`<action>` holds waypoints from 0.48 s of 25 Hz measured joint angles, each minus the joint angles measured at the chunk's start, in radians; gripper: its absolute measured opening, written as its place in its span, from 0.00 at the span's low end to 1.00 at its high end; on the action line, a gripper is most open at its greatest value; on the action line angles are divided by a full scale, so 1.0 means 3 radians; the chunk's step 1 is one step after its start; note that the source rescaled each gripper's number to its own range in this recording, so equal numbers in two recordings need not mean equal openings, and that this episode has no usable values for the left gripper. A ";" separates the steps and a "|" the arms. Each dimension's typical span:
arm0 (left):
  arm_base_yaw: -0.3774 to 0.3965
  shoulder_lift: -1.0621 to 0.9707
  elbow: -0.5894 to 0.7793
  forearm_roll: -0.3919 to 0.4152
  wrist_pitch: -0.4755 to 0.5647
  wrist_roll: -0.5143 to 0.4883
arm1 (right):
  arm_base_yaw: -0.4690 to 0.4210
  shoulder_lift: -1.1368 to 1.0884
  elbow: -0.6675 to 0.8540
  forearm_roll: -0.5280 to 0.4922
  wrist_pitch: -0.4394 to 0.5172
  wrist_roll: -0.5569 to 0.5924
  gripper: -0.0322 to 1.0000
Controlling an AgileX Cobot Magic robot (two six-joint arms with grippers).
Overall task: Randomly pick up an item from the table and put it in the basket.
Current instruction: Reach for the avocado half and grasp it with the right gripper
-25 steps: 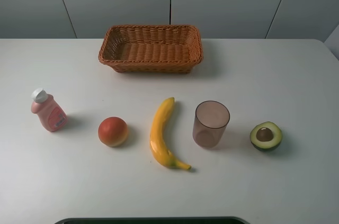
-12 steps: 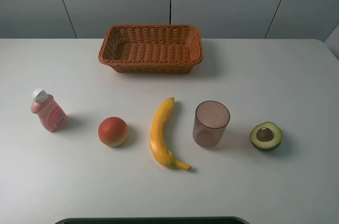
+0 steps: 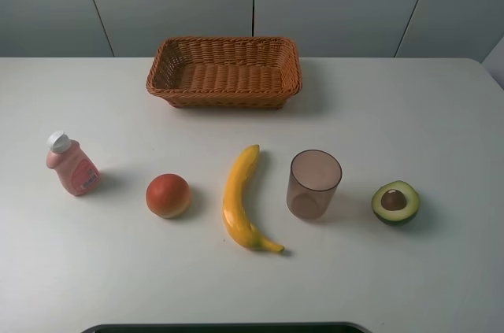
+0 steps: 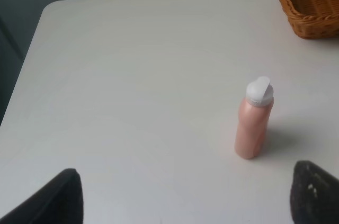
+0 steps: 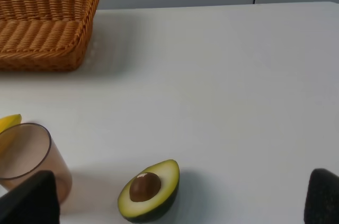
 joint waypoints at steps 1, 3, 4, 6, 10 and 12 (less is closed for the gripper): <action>0.0000 0.0000 0.0000 0.0000 0.0000 0.0000 | 0.0000 0.0000 0.0000 0.0000 0.0000 0.0000 0.99; 0.0000 0.0000 0.0000 0.0000 0.0000 0.0000 | 0.0000 0.0000 0.0000 0.0000 0.0000 0.0000 0.99; 0.0000 0.0000 0.0000 0.0000 0.0000 0.0000 | 0.0000 0.0000 0.0000 0.0000 0.0000 0.0000 0.99; 0.0000 0.0000 0.0000 0.0000 0.0000 0.0000 | 0.0000 0.0000 0.0000 0.0000 0.0000 0.0000 0.99; 0.0000 0.0000 0.0000 0.0000 0.0000 0.0000 | 0.0000 0.0000 0.0000 0.0000 0.0000 0.0000 0.99; 0.0000 0.0000 0.0000 0.0000 0.0000 0.0000 | 0.0000 0.0000 0.0000 0.0000 0.0000 0.0000 0.99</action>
